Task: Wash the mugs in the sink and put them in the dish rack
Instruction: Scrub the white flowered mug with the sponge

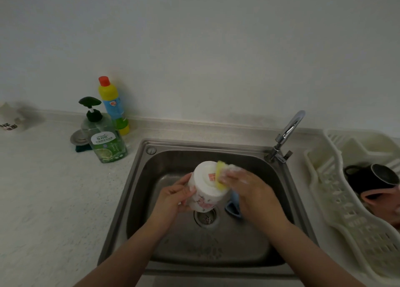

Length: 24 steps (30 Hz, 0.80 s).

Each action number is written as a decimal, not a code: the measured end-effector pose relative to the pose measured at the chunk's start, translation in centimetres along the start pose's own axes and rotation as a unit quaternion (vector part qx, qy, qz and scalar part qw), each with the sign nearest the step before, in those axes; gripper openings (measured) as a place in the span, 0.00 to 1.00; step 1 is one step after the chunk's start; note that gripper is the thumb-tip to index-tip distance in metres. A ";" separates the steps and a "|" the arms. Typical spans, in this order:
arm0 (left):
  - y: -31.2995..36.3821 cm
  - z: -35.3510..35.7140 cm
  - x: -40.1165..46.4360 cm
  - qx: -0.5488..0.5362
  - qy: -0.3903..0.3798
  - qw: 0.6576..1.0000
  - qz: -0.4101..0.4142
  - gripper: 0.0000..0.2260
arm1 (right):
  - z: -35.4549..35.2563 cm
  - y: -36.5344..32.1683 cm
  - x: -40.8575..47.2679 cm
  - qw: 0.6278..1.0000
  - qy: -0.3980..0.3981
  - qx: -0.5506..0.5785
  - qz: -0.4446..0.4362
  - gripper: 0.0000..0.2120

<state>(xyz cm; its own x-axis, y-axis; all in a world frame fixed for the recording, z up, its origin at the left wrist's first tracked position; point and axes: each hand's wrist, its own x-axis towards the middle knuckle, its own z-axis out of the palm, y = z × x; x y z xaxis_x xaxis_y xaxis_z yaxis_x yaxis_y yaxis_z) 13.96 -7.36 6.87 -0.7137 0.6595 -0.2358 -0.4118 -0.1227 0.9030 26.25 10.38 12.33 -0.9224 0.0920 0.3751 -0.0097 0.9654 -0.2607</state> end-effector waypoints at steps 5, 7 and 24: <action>-0.5 0.1 0.4 -0.009 0.005 1.000 -0.009 0.23 | 1.2 -2.3 2.4 0.999 -0.020 -0.026 -0.008 0.36; -0.4 -0.6 0.6 -0.026 0.009 0.999 -0.018 0.18 | 0.5 -1.8 0.7 0.999 -0.016 0.020 -0.039 0.30; 0.0 1.1 0.2 0.002 0.006 1.000 -0.024 0.10 | 0.5 -2.4 2.8 0.994 -0.091 -0.012 0.062 0.28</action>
<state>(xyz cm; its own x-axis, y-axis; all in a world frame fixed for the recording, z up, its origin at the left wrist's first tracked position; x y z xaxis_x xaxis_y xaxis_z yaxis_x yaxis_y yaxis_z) 14.43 -6.41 7.20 -0.7009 0.6549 -0.2827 -0.4431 -0.0890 0.8921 23.47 8.19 13.61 -0.9708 0.1661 0.1732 0.1150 0.9555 -0.2716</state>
